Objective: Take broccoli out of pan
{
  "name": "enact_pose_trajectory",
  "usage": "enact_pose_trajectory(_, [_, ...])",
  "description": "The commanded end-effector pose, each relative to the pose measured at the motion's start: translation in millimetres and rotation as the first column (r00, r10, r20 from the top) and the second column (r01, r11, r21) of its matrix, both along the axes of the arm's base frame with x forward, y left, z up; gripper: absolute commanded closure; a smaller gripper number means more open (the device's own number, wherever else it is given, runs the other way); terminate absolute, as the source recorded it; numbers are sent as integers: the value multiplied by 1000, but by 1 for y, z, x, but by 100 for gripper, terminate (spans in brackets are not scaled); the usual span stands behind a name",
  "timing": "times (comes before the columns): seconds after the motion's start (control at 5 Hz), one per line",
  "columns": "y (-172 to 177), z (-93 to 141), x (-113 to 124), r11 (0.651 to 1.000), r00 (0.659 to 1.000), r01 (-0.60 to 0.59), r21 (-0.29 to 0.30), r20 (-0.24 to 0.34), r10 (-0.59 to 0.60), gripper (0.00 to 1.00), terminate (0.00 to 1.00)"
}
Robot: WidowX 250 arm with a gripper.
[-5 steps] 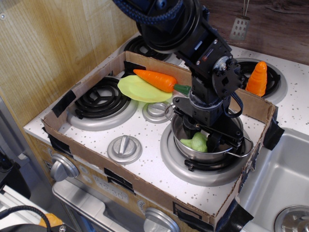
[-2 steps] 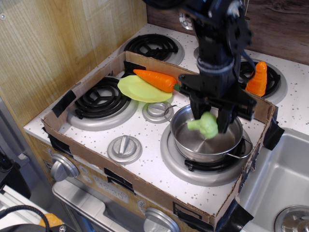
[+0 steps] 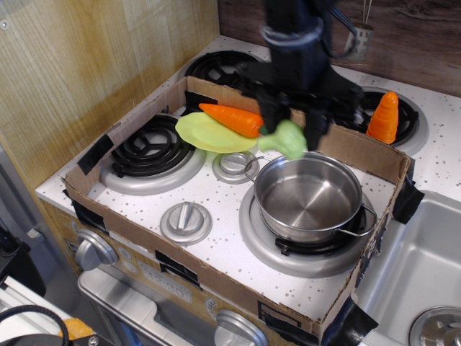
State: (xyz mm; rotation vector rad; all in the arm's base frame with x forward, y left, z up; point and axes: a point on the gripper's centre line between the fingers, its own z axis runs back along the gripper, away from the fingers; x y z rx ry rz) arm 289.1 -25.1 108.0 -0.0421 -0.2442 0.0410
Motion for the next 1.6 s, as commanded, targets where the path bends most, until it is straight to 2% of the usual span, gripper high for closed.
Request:
enact_pose_trajectory(0.0, [59, -1, -20, 994, 994, 25, 108, 100, -35, 100, 0])
enact_pose_trajectory(0.2, [78, -23, -31, 981, 984, 79, 177, 146, -105, 100, 0])
enact_pose_trajectory(0.6, [97, -66, -51, 966, 973, 65, 251, 201, -118, 100, 0])
enact_pose_trajectory(0.8, [103, -73, -54, 969, 968, 79, 236, 214, -131, 100, 0])
enact_pose_trajectory(1.0, [107, -79, -54, 965, 966, 88, 246, 215, -143, 100, 0])
enact_pose_trajectory(1.2, [107, -80, -52, 961, 961, 136, 241, 203, -187, 0, 0])
enact_pose_trajectory(1.4, [104, -68, -47, 945, 959, 170, 279, 173, -224, 0, 0])
